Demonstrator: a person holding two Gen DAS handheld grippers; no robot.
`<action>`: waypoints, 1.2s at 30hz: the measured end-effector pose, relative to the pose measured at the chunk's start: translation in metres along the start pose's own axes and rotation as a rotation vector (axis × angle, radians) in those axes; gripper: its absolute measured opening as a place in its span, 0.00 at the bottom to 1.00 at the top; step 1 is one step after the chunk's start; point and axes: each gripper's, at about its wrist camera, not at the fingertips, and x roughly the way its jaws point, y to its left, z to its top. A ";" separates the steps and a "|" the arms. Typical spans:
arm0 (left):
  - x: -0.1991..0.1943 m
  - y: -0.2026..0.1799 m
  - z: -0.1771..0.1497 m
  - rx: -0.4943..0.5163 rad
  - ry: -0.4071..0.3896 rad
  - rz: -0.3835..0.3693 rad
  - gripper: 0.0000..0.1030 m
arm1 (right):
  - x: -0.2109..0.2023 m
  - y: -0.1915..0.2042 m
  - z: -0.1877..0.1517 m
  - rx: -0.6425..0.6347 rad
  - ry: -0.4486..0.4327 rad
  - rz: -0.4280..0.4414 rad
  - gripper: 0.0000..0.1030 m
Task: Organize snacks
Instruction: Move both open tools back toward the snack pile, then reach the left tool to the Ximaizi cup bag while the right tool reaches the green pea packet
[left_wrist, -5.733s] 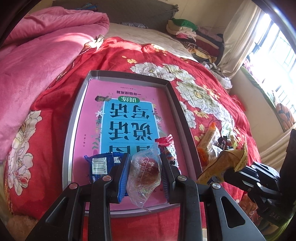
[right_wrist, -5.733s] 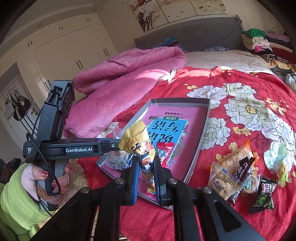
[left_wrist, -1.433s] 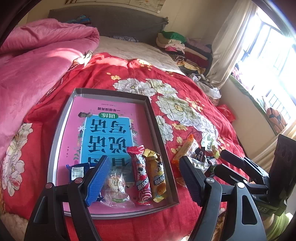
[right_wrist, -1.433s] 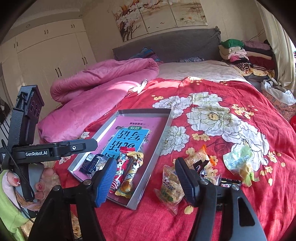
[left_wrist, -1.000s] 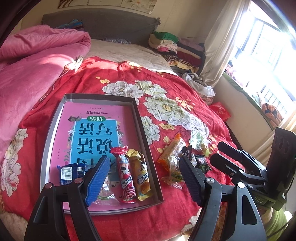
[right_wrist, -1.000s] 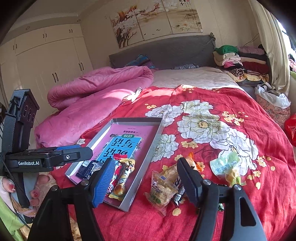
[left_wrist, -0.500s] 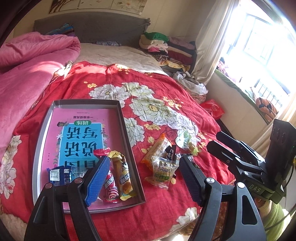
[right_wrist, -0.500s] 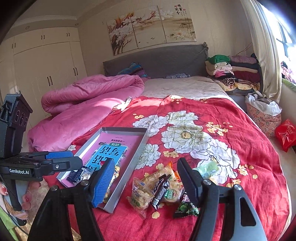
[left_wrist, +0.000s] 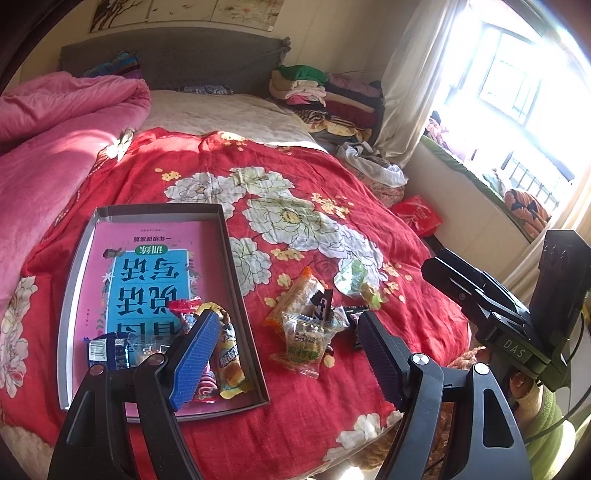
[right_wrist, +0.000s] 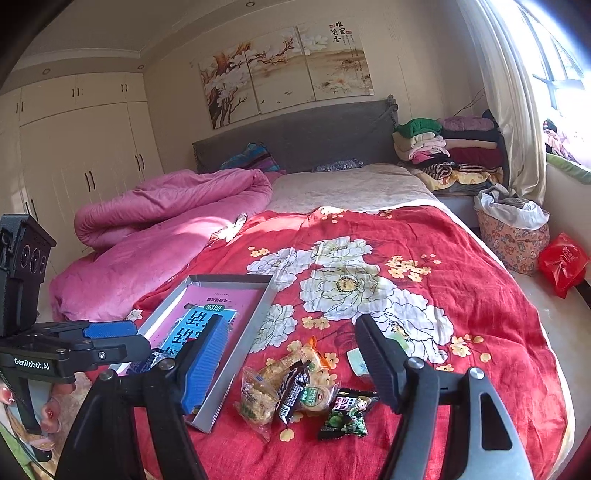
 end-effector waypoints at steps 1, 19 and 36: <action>0.000 -0.001 0.000 0.002 0.001 0.000 0.76 | -0.001 -0.001 0.001 0.001 -0.005 -0.003 0.70; 0.016 -0.013 -0.005 0.028 0.043 -0.002 0.76 | -0.010 -0.020 0.003 0.025 -0.009 -0.038 0.72; 0.041 -0.023 -0.013 0.058 0.112 0.002 0.76 | 0.002 -0.028 -0.006 0.042 0.061 -0.044 0.72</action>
